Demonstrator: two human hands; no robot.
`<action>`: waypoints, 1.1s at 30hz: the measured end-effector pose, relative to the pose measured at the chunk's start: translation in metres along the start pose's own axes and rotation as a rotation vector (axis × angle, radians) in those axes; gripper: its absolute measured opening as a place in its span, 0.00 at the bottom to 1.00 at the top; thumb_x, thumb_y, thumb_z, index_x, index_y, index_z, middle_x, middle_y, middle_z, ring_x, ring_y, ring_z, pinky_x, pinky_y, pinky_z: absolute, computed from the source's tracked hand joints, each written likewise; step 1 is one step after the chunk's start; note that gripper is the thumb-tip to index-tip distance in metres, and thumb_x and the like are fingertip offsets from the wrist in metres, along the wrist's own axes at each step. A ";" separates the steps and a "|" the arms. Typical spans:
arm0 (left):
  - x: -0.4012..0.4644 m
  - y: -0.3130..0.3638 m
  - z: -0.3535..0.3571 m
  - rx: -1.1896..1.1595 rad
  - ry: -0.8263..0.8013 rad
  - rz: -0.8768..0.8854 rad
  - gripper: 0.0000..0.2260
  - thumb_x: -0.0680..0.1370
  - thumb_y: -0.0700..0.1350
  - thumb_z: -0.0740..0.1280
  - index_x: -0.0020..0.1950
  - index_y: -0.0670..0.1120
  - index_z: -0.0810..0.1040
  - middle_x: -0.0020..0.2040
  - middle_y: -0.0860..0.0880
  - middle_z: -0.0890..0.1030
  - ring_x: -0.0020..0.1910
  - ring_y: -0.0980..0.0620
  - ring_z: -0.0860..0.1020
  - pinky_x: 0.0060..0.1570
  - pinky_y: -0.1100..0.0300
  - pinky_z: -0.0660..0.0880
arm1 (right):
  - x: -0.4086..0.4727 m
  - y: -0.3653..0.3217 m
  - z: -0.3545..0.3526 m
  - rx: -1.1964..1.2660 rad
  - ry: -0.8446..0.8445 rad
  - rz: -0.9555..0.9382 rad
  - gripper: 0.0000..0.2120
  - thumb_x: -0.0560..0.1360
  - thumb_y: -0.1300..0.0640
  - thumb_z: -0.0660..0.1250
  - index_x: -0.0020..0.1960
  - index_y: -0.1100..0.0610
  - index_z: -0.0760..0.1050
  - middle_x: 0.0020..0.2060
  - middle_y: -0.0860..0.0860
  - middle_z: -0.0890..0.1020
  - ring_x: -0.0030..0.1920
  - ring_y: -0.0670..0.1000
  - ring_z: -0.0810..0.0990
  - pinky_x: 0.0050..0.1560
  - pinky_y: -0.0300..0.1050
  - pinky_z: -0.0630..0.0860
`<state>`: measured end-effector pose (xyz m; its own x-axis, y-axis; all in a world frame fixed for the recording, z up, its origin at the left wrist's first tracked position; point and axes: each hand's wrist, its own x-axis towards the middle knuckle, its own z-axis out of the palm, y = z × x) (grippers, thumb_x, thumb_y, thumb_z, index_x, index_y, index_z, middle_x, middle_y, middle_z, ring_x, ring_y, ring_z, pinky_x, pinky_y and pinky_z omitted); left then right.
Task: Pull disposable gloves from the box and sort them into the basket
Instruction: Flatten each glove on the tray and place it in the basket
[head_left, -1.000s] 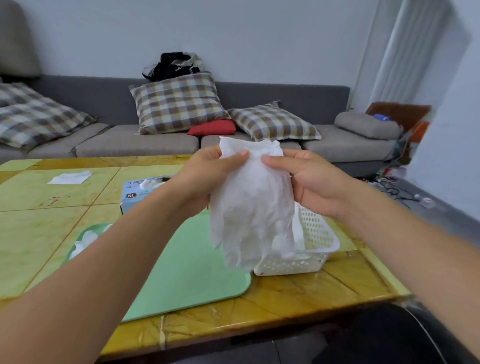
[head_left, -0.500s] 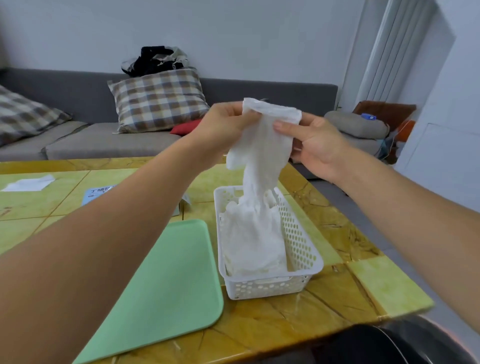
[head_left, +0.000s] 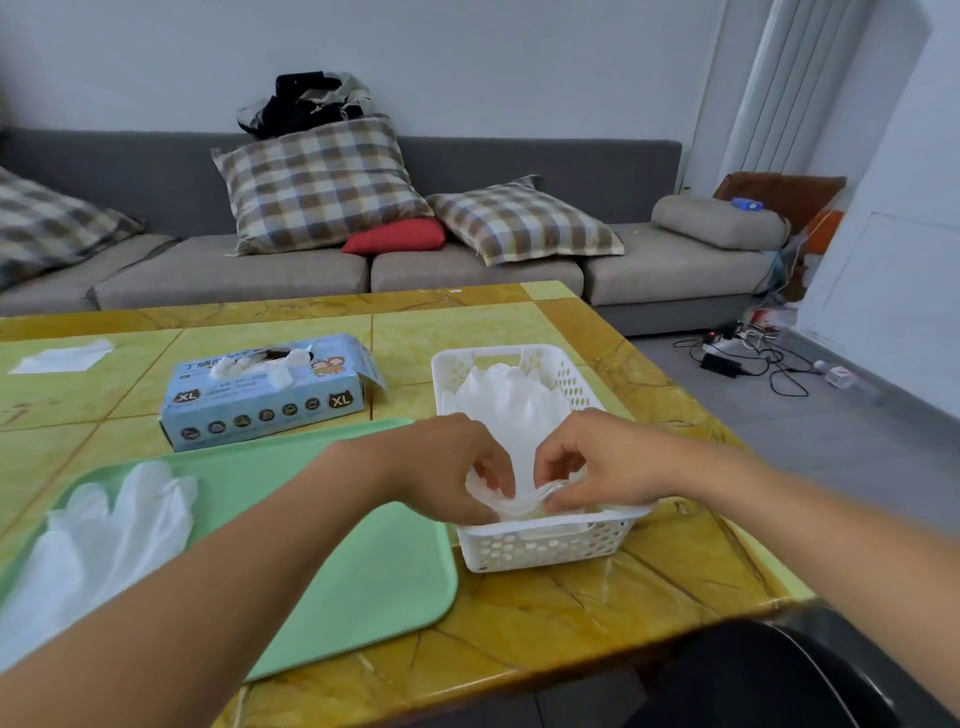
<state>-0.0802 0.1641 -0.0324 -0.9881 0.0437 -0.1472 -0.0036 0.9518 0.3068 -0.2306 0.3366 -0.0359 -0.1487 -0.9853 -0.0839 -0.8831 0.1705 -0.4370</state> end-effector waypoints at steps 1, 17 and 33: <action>0.002 0.006 -0.004 -0.011 -0.075 -0.035 0.15 0.73 0.53 0.71 0.60 0.56 0.83 0.55 0.58 0.83 0.55 0.59 0.79 0.61 0.57 0.76 | 0.001 -0.002 0.000 -0.020 -0.024 0.002 0.04 0.73 0.56 0.76 0.48 0.54 0.84 0.41 0.45 0.85 0.43 0.43 0.82 0.50 0.45 0.79; 0.071 0.030 -0.003 0.381 -0.260 -0.472 0.37 0.69 0.68 0.73 0.73 0.54 0.70 0.62 0.52 0.78 0.61 0.47 0.78 0.55 0.54 0.73 | 0.085 -0.010 -0.003 -0.549 -0.384 0.474 0.66 0.58 0.33 0.81 0.82 0.46 0.42 0.81 0.50 0.49 0.79 0.56 0.56 0.69 0.57 0.70; -0.106 -0.034 -0.052 0.051 0.225 -0.392 0.07 0.79 0.56 0.68 0.48 0.54 0.79 0.45 0.57 0.81 0.45 0.56 0.76 0.42 0.63 0.70 | 0.078 -0.159 -0.003 -0.389 0.078 -0.064 0.20 0.74 0.43 0.73 0.60 0.53 0.78 0.52 0.48 0.82 0.49 0.50 0.79 0.50 0.49 0.78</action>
<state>0.0166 0.1110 0.0211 -0.9223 -0.3849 -0.0331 -0.3824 0.8972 0.2209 -0.1033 0.2326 0.0292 -0.1079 -0.9941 0.0070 -0.9920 0.1072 -0.0661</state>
